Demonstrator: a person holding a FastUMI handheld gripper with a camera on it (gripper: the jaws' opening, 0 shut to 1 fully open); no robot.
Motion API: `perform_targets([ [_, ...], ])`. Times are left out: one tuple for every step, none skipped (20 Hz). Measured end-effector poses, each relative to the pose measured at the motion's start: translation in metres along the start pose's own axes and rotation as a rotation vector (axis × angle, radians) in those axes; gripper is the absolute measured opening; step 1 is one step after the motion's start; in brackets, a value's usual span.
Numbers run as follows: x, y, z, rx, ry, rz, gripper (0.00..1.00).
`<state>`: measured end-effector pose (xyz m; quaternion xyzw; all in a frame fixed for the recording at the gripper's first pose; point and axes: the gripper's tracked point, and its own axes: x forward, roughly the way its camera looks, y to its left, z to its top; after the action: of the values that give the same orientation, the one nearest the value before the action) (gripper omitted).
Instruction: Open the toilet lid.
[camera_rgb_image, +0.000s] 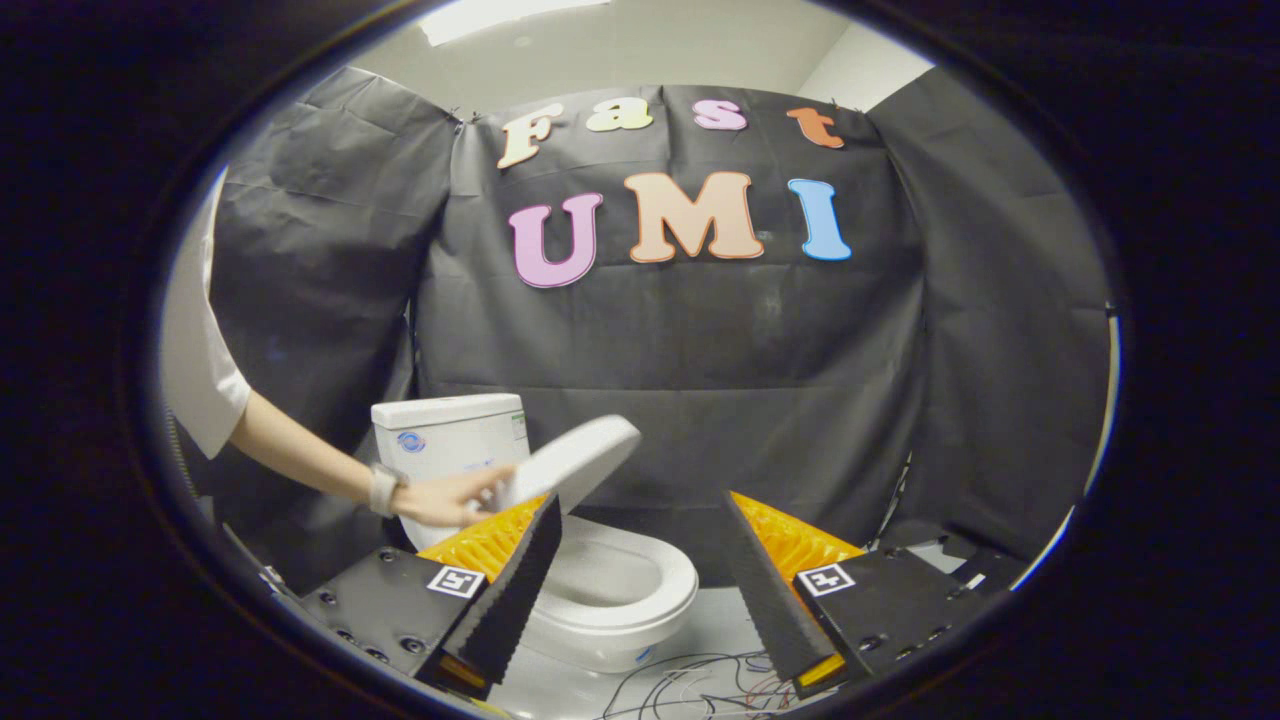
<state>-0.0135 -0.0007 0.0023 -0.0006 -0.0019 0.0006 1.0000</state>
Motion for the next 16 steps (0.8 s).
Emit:
perform_targets([
  [0.0002, -0.0004, 0.0002, 0.0, 0.0, 0.0, 0.98],
  [-0.0001, -0.0003, 0.0004, 0.0, 0.001, 0.0, 0.98],
  [-0.0001, -0.0005, 0.0003, 0.0, 0.001, 0.001, 0.98],
  [-0.0004, -0.0009, 0.0011, 0.0, 0.001, 0.001, 0.98],
  [-0.0005, -0.0012, 0.0008, 0.0, 0.002, 0.001, 0.98],
  [-0.0008, -0.0011, 0.001, 0.0, 0.002, 0.001, 0.98],
  [-0.0013, -0.0012, 0.0007, 0.0, 0.002, 0.002, 0.98],
  [-0.0016, -0.001, 0.0013, 0.0, 0.002, 0.002, 0.98],
  [-0.0018, -0.0013, 0.0014, 0.0, 0.003, 0.002, 0.98],
  [-0.0019, -0.0013, 0.0018, 0.0, 0.003, 0.002, 0.98],
  [-0.0022, -0.0015, 0.0012, 0.0, 0.003, 0.002, 0.98],
  [-0.0023, -0.0016, 0.0018, 0.0, 0.003, 0.002, 0.98],
  [-0.0025, -0.0017, 0.0015, 0.0, 0.003, 0.002, 0.98],
  [-0.0028, -0.0018, 0.0021, 0.0, 0.004, 0.002, 0.98],
  [-0.0032, -0.002, 0.0019, 0.0, 0.004, 0.003, 0.98],
  [-0.0031, -0.0021, 0.0027, 0.0, 0.004, 0.003, 0.98],
])
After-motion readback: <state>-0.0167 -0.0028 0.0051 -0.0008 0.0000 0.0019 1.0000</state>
